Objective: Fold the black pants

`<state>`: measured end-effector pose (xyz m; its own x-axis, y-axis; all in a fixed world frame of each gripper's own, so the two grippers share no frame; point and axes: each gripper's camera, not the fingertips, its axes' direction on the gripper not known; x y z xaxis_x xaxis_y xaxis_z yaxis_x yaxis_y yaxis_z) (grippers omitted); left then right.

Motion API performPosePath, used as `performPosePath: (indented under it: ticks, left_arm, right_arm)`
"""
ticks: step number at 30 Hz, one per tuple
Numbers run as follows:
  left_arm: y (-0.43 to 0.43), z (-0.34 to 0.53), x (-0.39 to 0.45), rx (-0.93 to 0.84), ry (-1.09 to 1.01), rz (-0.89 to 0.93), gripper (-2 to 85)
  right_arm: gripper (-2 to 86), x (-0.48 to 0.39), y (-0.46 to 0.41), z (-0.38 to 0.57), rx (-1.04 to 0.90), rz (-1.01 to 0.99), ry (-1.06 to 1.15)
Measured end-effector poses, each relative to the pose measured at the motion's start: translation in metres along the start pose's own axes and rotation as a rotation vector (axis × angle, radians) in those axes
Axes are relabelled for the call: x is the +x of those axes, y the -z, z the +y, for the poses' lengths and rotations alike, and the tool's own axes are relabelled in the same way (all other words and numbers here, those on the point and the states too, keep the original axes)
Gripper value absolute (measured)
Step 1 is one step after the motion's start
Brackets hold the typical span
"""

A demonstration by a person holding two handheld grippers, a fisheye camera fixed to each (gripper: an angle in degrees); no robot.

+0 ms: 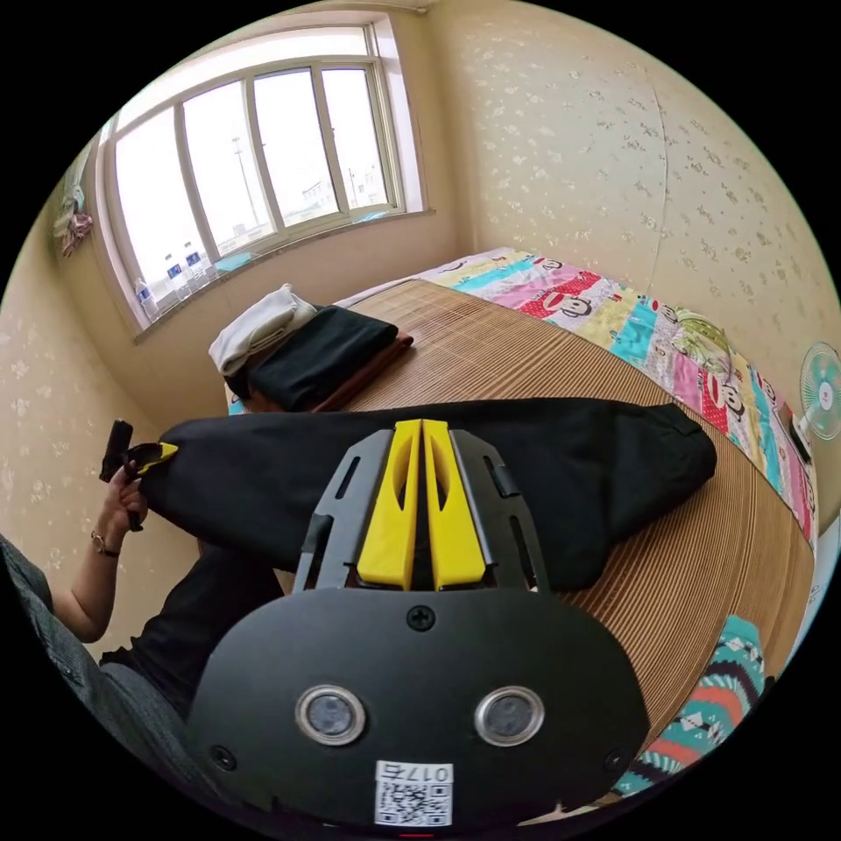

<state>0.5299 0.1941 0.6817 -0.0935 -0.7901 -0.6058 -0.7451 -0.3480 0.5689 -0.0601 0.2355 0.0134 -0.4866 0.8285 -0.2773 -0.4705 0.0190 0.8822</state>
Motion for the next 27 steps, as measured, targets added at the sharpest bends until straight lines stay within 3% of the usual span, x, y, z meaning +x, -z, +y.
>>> performPosePath:
  ticks: [2, 6, 8, 16, 20, 22, 27]
  left_arm:
    - [-0.005, 0.013, -0.046, -0.021, 0.14, -0.073, 5.2]
    - [-0.043, 0.053, -0.116, -0.064, 0.287, 0.248, 9.2]
    - [-0.047, 0.066, -0.119, -0.016, 0.271, 0.269, 9.7]
    - [-0.058, 0.086, -0.078, -0.096, 0.084, 0.094, 3.8]
    - [-0.035, 0.082, -0.028, -0.096, -0.002, 0.117, 3.0]
    - [-0.035, 0.08, 0.003, -0.159, -0.053, 0.033, 2.8]
    - [-0.028, 0.07, 0.085, -0.228, -0.139, -0.124, 2.6]
  right_arm:
    - [0.2, -0.005, -0.018, 0.006, -0.027, 0.032, -0.047]
    - [0.3, -0.02, -0.073, 0.019, -0.129, 0.03, -0.054]
    - [0.3, -0.024, -0.09, 0.02, -0.176, -0.006, -0.058]
    - [0.3, -0.011, -0.116, -0.004, -0.195, -0.213, -0.04]
    - [0.2, -0.003, -0.16, 0.016, -0.218, -0.144, 0.08]
    - [0.3, 0.001, -0.229, 0.027, -0.5, -0.108, 0.069]
    - [0.3, 0.001, -0.223, 0.023, -0.469, -0.138, 0.07]
